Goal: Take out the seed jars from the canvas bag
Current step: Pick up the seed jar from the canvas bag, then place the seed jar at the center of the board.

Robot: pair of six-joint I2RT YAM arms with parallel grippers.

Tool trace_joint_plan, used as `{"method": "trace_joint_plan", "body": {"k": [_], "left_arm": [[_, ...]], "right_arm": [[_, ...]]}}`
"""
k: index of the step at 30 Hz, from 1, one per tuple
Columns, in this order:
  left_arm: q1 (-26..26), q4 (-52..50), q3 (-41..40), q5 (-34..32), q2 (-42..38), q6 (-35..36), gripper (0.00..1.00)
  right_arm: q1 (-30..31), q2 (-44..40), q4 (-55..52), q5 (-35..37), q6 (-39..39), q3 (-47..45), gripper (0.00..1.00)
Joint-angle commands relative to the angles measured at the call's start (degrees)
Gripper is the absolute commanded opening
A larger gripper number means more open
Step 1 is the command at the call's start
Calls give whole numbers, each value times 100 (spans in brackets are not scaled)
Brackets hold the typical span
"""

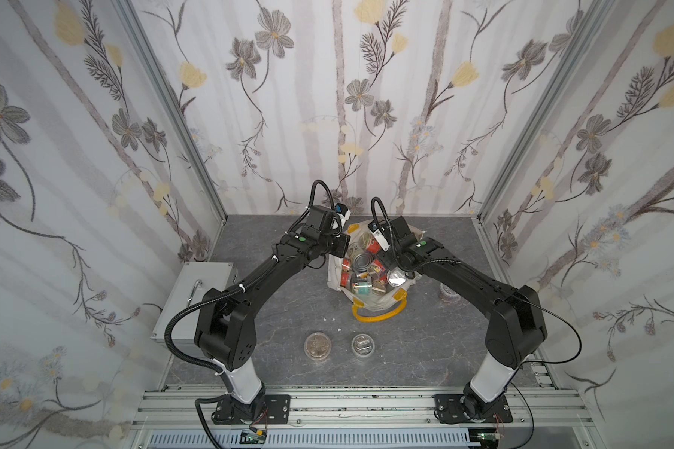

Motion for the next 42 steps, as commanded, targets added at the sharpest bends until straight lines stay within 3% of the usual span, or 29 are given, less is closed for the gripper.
{"method": "trace_joint_plan", "body": {"k": [1, 12, 17, 21, 27, 30, 37, 42], "left_arm": [[10, 531, -2, -40, -95, 64, 0], [20, 538, 100, -130, 19, -97, 0], [69, 526, 164, -434, 75, -232, 0], [148, 331, 463, -533, 216, -382, 0], [227, 446, 611, -1059, 317, -588, 0], [310, 380, 657, -1448, 351, -690, 0], [562, 122, 912, -1848, 480, -964, 0], [632, 103, 876, -1921, 455, -955, 0]], "right_arm": [[3, -178, 99, -121, 439, -36, 66], [4, -1407, 619, -1512, 1423, -523, 64], [78, -2453, 893, -3735, 1587, -1338, 65], [345, -3456, 1710, -4678, 2540, -2832, 64], [949, -4805, 3769, -4493, 4986, -5581, 63], [1273, -5214, 4400, -4315, 5769, -6483, 63], [1093, -5687, 4904, -3720, 6300, -7587, 63], [139, -5286, 5629, -4477, 6466, -8069, 63]]}}
